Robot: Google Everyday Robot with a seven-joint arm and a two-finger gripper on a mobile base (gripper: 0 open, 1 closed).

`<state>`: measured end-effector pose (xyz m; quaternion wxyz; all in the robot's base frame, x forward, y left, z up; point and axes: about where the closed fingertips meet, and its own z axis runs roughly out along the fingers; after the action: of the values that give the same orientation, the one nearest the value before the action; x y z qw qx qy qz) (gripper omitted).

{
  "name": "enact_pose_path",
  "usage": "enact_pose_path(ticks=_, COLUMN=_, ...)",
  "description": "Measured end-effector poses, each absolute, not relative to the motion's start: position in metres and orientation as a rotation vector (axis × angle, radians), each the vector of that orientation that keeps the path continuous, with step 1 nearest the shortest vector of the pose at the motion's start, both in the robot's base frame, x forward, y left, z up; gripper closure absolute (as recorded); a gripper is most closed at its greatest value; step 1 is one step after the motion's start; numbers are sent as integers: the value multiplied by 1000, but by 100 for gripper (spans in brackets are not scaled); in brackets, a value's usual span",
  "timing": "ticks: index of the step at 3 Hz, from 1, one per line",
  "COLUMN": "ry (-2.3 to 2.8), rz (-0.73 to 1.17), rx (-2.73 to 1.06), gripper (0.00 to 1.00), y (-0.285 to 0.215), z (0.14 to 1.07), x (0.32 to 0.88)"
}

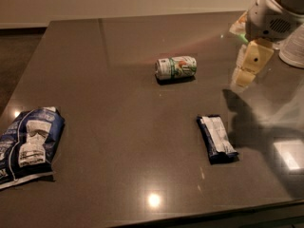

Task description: Place 7up can upright

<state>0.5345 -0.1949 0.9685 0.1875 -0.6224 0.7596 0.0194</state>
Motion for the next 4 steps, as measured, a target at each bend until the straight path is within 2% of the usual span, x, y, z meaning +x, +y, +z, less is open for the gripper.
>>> enact_pose_path(ticks=1, ry=2070, rz=23, rx=-1832, gripper=0, y=-177, z=949, x=590)
enact_pose_path(ticks=4, ry=2005, rz=-82, rx=-2018, gripper=0, y=-147, z=901, x=652)
